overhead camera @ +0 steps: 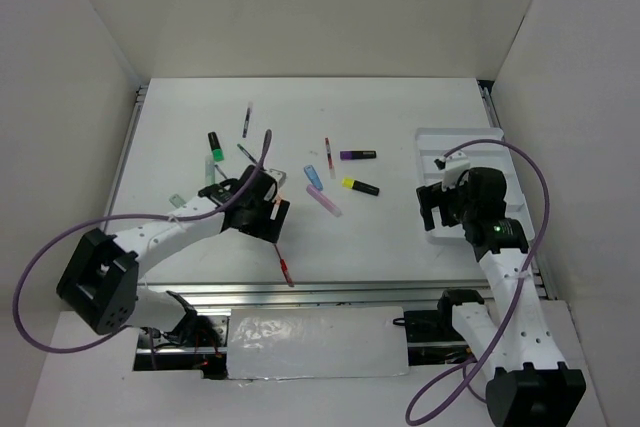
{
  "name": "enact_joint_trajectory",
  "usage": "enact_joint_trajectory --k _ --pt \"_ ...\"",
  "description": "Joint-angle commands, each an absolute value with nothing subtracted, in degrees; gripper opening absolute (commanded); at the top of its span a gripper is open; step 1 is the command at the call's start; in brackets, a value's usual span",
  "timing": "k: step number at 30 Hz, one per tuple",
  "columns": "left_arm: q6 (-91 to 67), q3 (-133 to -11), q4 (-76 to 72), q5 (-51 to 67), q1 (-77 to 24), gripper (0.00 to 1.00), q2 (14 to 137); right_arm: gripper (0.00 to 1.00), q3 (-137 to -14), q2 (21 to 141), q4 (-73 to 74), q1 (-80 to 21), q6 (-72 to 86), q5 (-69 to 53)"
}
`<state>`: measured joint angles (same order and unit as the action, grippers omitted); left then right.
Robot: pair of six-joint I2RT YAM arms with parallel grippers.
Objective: Sort the stationery into containers
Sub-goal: Grab a piece of stationery with the left arm
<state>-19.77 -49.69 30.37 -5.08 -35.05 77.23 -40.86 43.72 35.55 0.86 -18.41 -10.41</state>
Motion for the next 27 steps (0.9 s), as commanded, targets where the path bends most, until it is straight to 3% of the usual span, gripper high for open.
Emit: enact_joint_trajectory --k 1,11,16,20,27 --pt "-22.9 -49.9 28.6 -3.1 -35.3 0.88 82.1 1.00 -40.3 43.9 34.3 0.4 -17.4 -9.6" --pt "-24.2 -54.8 30.9 4.1 -35.3 0.82 95.7 0.99 -38.4 44.5 32.3 0.4 -18.3 -8.5" --pt "-23.6 -57.0 31.3 5.9 -36.5 0.70 100.4 0.99 -37.9 44.5 31.4 0.4 -18.6 -8.3" --pt "-22.5 -58.5 30.9 7.2 -36.8 0.52 102.9 0.99 -37.9 44.8 30.9 0.4 -19.1 -8.1" --pt "-20.8 -61.6 31.2 5.6 -39.9 0.33 107.3 0.99 -38.1 45.3 30.5 0.4 -19.5 -7.6"
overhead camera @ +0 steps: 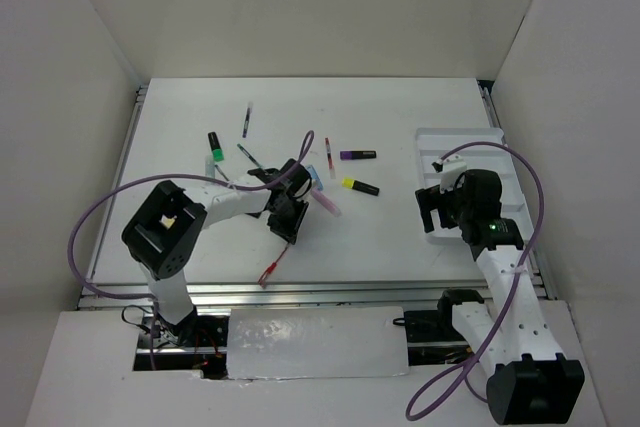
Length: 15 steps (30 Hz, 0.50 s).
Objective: Sort the stationery into containers
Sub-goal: Grab a piece of stationery with the left arm
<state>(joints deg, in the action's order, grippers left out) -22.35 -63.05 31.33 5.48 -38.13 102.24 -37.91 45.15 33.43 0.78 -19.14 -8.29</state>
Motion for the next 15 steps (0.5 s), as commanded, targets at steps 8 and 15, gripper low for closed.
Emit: enact_joint_trajectory --k 8,15 --pt "-18.0 -63.6 32.3 2.0 -42.3 0.05 109.5 0.99 -39.3 42.3 31.6 0.4 -21.1 -10.1" --pt "-18.4 -69.2 33.1 18.1 -38.1 0.00 105.6 0.90 -38.8 28.6 35.6 0.4 -39.1 -26.2"
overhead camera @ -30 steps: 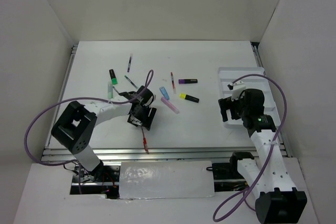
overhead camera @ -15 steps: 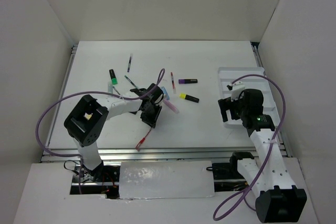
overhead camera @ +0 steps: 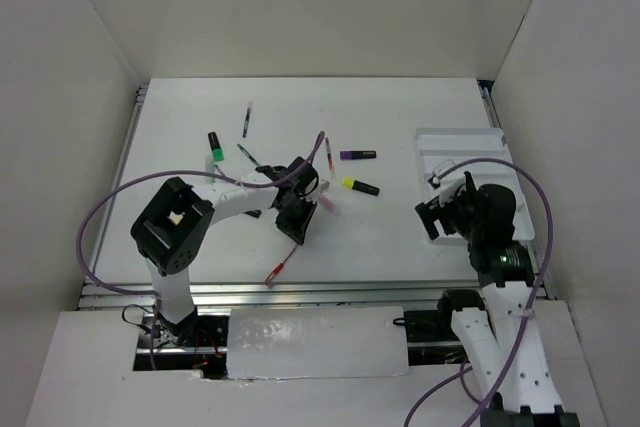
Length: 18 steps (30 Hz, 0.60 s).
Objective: Sort the stationery into containers
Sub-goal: Grab a piece of stationery with the left arm, then pass the stationery from the left arm to the right
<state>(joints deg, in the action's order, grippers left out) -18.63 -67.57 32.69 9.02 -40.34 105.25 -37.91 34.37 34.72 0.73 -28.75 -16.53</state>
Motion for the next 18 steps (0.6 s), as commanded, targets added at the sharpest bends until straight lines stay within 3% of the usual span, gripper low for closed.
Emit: enact_joint_trajectory --k 1,7,11,15,18 --pt "-18.7 -71.4 33.3 20.1 -37.4 0.00 105.1 0.86 -38.9 25.4 35.7 0.4 -41.0 -31.1" --pt "-21.7 -82.8 38.0 35.0 -34.4 0.00 105.2 0.73 -48.0 28.5 40.1 -6.5 -46.7 -42.2" --pt "-23.2 -83.2 38.2 41.7 -34.4 0.00 103.1 0.71 -50.5 31.5 36.4 -20.9 -46.5 -38.2" --pt "-25.1 -80.2 35.9 49.7 -34.1 0.00 102.1 0.72 -49.4 35.8 32.8 -45.9 -51.5 -29.1" --pt "-26.3 -79.7 35.0 53.6 -33.7 0.00 102.4 0.71 -47.4 38.5 31.6 -56.8 -59.7 -22.8"
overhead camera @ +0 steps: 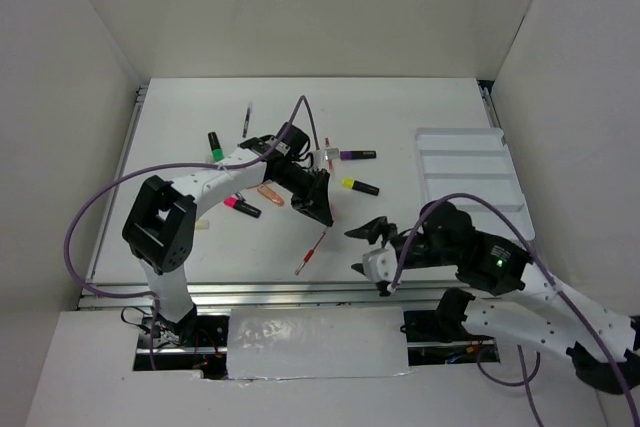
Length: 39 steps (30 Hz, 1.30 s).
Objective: Sort the stationery into containers
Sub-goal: Pass the stationery from the left arm to the right
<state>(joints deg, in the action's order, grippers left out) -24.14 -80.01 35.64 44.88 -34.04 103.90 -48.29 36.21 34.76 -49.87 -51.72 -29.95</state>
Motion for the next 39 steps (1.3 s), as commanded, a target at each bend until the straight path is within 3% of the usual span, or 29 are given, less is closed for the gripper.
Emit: enact_joint_trajectory --k 1,9,20,28,33,34,35,36,39 --pt "-26.5 -79.6 34.9 55.3 -33.7 0.00 102.4 0.71 -45.0 38.8 28.6 -61.6 -62.8 -21.0" --pt "-28.7 -78.5 33.2 57.4 -34.1 0.00 103.3 0.69 -45.3 51.2 21.8 -67.2 -69.5 -20.3" --pt "-28.8 -78.6 33.3 56.7 -34.7 0.00 103.1 0.64 -44.4 61.9 14.1 -68.9 -73.3 -9.2" --pt "-28.9 -78.7 33.3 56.6 -34.7 0.00 102.8 0.48 -45.6 66.4 14.5 -67.9 -75.4 -7.4" --pt "-28.5 -78.9 33.5 56.2 -34.5 0.00 102.7 0.22 -46.7 67.5 16.4 -67.1 -76.1 -7.4" --pt "-28.3 -79.0 33.7 55.9 -34.2 0.03 102.6 0.07 -46.6 67.2 16.5 -67.3 -75.5 -6.9" --pt "-27.9 -79.6 33.8 55.1 -34.0 0.14 102.6 0.04 -46.2 66.8 16.2 -67.5 -75.2 -6.3" --pt "-27.5 -80.2 35.1 52.2 -33.6 0.46 102.6 0.02 -45.7 65.6 15.7 -68.3 -74.6 -5.5" --pt "-25.9 -83.5 37.6 46.7 -30.7 0.99 102.4 0.00 -45.3 62.5 17.3 -69.6 -70.0 -1.9"
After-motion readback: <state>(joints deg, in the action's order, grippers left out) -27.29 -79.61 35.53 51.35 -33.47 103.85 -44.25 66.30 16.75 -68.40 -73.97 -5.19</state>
